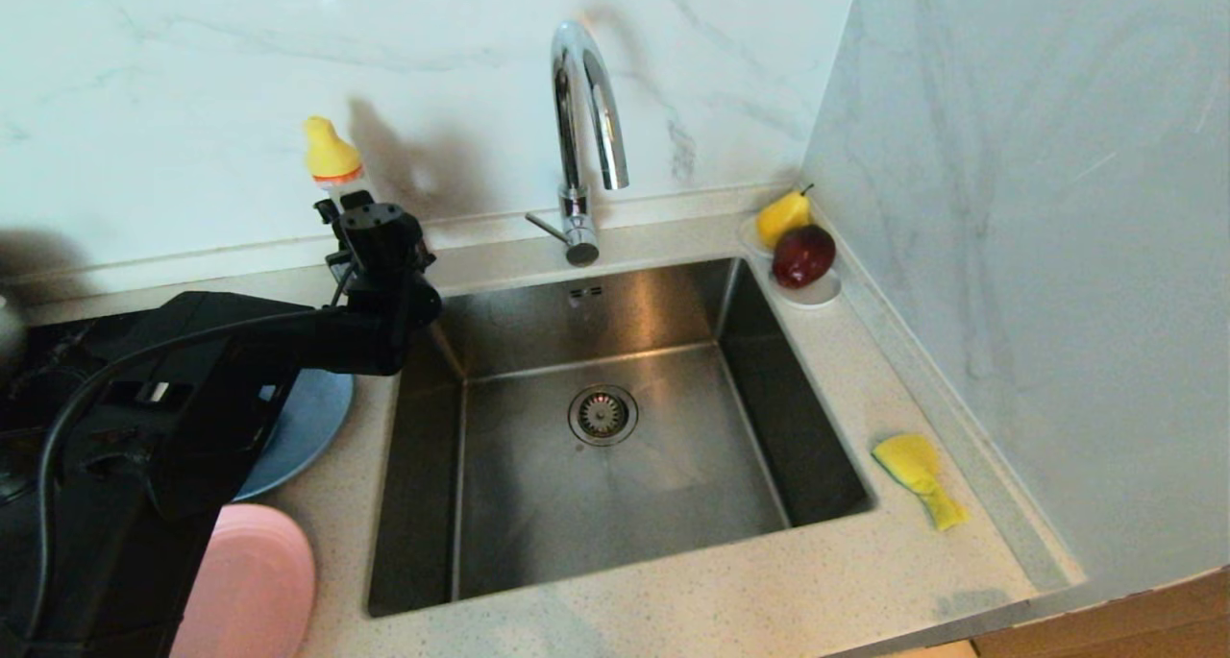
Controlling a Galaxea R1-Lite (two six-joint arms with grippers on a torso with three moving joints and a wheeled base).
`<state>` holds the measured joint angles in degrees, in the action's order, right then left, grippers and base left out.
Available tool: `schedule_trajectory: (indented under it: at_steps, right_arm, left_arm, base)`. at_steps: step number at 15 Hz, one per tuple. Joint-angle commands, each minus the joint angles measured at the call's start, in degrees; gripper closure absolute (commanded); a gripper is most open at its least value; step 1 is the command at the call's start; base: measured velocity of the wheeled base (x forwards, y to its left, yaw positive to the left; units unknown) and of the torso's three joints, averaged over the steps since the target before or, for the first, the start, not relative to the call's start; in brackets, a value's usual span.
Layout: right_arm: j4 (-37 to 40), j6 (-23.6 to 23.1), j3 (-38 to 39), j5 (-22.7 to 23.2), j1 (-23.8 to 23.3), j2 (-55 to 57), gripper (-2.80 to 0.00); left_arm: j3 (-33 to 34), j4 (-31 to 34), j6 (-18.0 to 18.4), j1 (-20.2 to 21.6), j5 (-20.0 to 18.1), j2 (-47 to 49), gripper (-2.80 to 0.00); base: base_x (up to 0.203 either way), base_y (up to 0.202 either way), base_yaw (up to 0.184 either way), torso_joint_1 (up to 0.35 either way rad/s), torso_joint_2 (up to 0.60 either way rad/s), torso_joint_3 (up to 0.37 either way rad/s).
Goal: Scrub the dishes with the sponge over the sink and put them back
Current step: Place the dish soap on the table
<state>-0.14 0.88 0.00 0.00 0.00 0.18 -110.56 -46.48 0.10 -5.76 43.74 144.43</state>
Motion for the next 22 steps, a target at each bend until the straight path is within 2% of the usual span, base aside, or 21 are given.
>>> schedule_trajectory:
  at_steps: [1,12,13,22]
  right_arm:
    - [-0.03,0.00,0.00,0.00,0.00,-0.01,0.00]
    - [-0.03,0.00,0.00,0.00,0.00,-0.01,0.00]
    - [-0.03,0.00,0.00,0.00,0.00,-0.01,0.00]
    - [-0.03,0.00,0.00,0.00,0.00,-0.01,0.00]
  left_arm:
    - [-0.01,-0.28,-0.30,0.42,-0.23,0.15,0.00]
    - [-0.01,0.42,-1.51,1.28,-0.41,0.33,0.00]
    - [-0.01,0.33,-1.51,1.28,-0.41,0.33,-2.80]
    - [0.11,-0.11,-1.53,1.67,0.02,-3.10,-2.80]
  base:
    - [0.000,0.000,0.000,0.000,0.00,0.000]
    - [0.000,0.000,0.000,0.000,0.00,0.000]
    - [0.000,0.000,0.000,0.000,0.00,0.000]
    - [0.000,0.000,0.000,0.000,0.00,0.000]
